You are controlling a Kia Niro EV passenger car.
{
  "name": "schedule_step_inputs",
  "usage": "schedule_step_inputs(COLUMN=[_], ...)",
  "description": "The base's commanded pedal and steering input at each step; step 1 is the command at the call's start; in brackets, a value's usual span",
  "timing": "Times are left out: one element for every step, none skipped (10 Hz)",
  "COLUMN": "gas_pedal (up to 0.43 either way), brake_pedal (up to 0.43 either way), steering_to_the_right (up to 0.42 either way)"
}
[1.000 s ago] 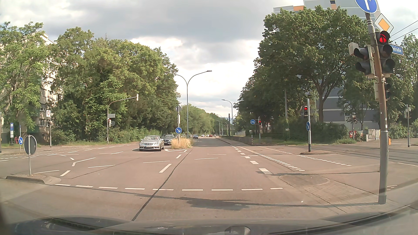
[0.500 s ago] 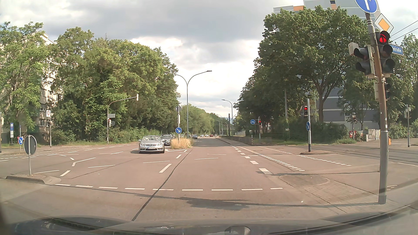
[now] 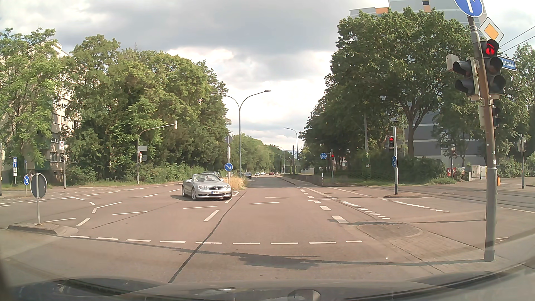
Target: Follow the waypoints while adhering to traffic rules and regulations
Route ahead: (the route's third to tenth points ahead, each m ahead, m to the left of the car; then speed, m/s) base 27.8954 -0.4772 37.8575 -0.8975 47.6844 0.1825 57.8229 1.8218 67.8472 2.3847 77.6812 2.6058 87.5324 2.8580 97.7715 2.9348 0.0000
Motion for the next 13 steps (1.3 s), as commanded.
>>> schedule_step_inputs(gas_pedal=[0.000, 0.000, 0.000, 0.000, 0.000, 0.000, 0.000, 0.000, 0.000, 0.000, 0.000, 0.000, 0.000], brake_pedal=[0.213, 0.213, 0.220, 0.213, 0.220, 0.220, 0.213, 0.213, 0.220, 0.213, 0.220, 0.213, 0.220], steering_to_the_right=[-0.008, -0.008, -0.008, -0.009, -0.008, -0.008, -0.008, -0.008, -0.008, -0.008, -0.009, -0.008, -0.008])
